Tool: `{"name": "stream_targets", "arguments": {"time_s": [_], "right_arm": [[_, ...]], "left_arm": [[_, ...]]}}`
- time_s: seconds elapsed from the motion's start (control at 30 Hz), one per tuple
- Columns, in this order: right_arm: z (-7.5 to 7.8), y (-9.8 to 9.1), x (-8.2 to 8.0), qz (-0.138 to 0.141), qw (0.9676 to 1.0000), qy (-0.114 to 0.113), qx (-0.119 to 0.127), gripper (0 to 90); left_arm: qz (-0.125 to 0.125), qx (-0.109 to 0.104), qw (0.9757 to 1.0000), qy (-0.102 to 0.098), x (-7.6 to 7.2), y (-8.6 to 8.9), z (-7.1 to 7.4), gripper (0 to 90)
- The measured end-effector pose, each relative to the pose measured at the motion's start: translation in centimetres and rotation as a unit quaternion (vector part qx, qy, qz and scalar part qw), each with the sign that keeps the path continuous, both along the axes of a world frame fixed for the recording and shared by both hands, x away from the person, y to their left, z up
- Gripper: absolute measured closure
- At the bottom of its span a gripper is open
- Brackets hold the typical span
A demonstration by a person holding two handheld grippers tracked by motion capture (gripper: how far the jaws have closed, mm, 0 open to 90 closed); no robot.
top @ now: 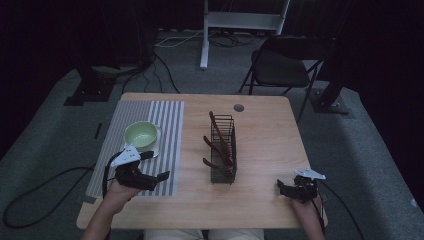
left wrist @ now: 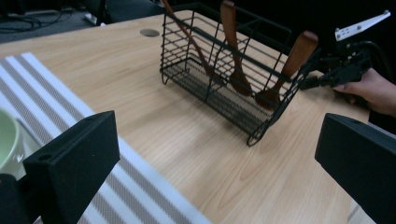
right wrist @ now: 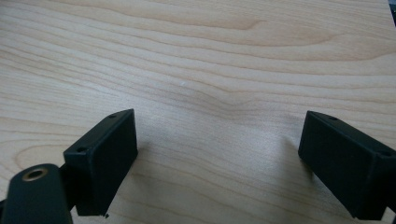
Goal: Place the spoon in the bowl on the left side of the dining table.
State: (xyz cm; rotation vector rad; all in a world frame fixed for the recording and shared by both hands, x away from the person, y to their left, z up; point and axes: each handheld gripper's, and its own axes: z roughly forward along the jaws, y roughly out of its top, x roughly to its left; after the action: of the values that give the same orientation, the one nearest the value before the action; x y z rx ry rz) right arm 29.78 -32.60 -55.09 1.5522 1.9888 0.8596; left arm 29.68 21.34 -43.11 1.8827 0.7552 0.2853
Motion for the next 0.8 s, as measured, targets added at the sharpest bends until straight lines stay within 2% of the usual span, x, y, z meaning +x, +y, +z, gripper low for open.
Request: {"name": "stream_targets", "arguments": {"time_s": [0.3,0.43,0.57,0.67,0.8], "right_arm": [[0.0,0.0,0.0,0.0,1.0,0.0,0.0,11.0],[0.0,0.0,0.0,0.0,1.0,0.0,0.0,11.0],[0.0,0.0,0.0,0.0,1.0,0.0,0.0,11.0],[0.0,0.0,0.0,0.0,1.0,0.0,0.0,11.0],[0.0,0.0,0.0,0.0,1.0,0.0,0.0,11.0]], "left_arm": [[-0.023,0.003,0.9997,-0.01,0.7,-2.6,1.1,0.0],[-0.036,0.005,0.9993,-0.007,1.1,-3.9,1.4,0.0],[-0.042,0.007,0.9991,-0.003,1.4,-4.8,1.5,0.0],[-0.055,0.009,0.9984,0.0,1.7,-6.1,1.4,0.0],[-0.063,0.012,0.9979,-0.005,1.6,-7.2,1.4,1.9]]}}
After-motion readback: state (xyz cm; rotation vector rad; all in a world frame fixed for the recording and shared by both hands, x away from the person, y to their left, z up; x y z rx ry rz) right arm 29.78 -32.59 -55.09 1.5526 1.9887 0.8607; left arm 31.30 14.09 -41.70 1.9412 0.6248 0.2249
